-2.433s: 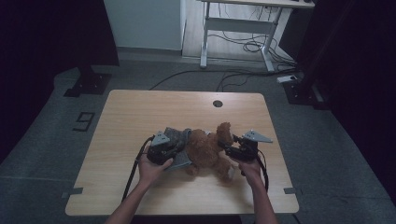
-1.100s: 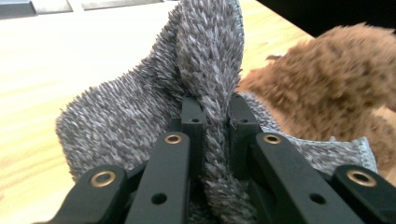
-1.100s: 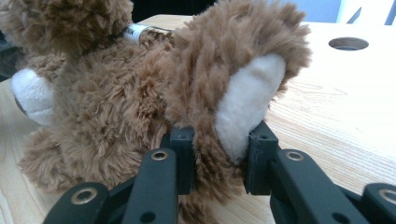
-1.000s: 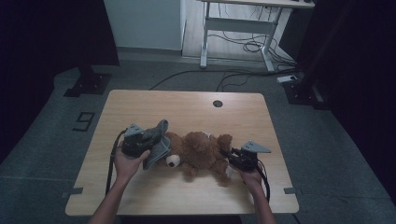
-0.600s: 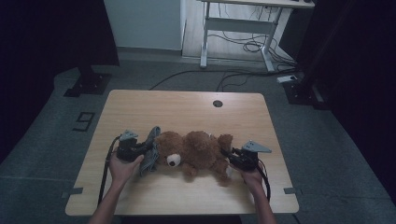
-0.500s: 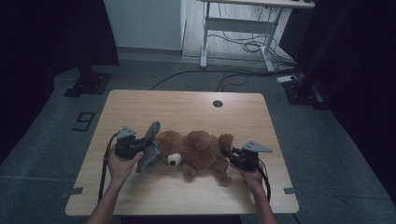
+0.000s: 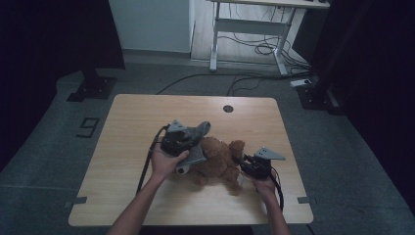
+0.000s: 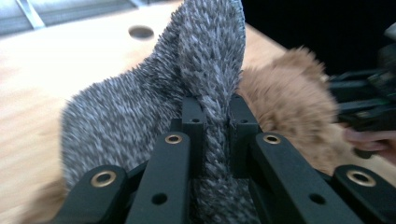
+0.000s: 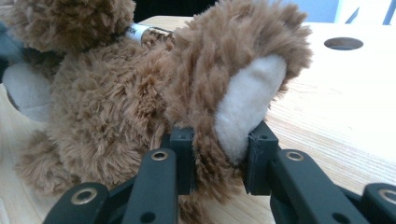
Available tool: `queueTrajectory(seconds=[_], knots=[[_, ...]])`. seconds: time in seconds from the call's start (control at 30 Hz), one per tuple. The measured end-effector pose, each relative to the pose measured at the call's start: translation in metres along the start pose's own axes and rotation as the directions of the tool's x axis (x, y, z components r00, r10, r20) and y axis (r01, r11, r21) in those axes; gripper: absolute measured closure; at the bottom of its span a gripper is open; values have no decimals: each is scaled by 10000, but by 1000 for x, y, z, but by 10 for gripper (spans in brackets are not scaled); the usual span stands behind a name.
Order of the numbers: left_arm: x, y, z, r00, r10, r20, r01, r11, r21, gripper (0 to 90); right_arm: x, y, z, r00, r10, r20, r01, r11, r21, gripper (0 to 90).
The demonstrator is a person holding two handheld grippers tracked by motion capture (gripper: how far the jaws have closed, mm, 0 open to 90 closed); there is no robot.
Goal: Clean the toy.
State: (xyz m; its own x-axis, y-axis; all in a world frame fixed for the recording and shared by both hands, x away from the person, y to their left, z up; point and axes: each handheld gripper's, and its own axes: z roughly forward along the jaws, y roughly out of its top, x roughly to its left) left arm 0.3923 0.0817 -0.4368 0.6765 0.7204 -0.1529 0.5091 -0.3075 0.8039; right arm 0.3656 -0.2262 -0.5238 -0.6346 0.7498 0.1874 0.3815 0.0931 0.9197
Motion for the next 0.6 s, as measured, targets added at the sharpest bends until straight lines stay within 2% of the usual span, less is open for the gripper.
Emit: queueTrajectory(seconds=[0.07, 0.17, 0.33, 0.43, 0.53, 0.6], knots=[[0, -6, 6, 9998, 22, -179, -22, 10000, 7, 804, 0, 0, 0, 10000, -13, 52, 12, 10000, 35, 702], [8, -13, -1, 9995, -73, -318, 72, 10000, -23, 804, -1, 0, -1, 10000, 18, -16, -17, 10000, 39, 703], [26, -24, -26, 9984, -332, -460, 321, 9992, -245, 803, 1, 0, 0, 9999, 51, -108, -50, 10000, 86, 706], [35, -27, -40, 9964, -446, -717, 417, 9983, -409, 802, 1, 0, 0, 9999, 82, -95, -82, 9999, 90, 705], [44, -32, -51, 9938, -623, -917, 575, 9969, -533, 803, 1, -1, 0, 9999, 138, -80, -137, 9999, 99, 705], [49, -38, -55, 9926, -803, -908, 747, 9952, -633, 803, 0, -1, 0, 9999, 130, -88, -129, 9999, 88, 706]])
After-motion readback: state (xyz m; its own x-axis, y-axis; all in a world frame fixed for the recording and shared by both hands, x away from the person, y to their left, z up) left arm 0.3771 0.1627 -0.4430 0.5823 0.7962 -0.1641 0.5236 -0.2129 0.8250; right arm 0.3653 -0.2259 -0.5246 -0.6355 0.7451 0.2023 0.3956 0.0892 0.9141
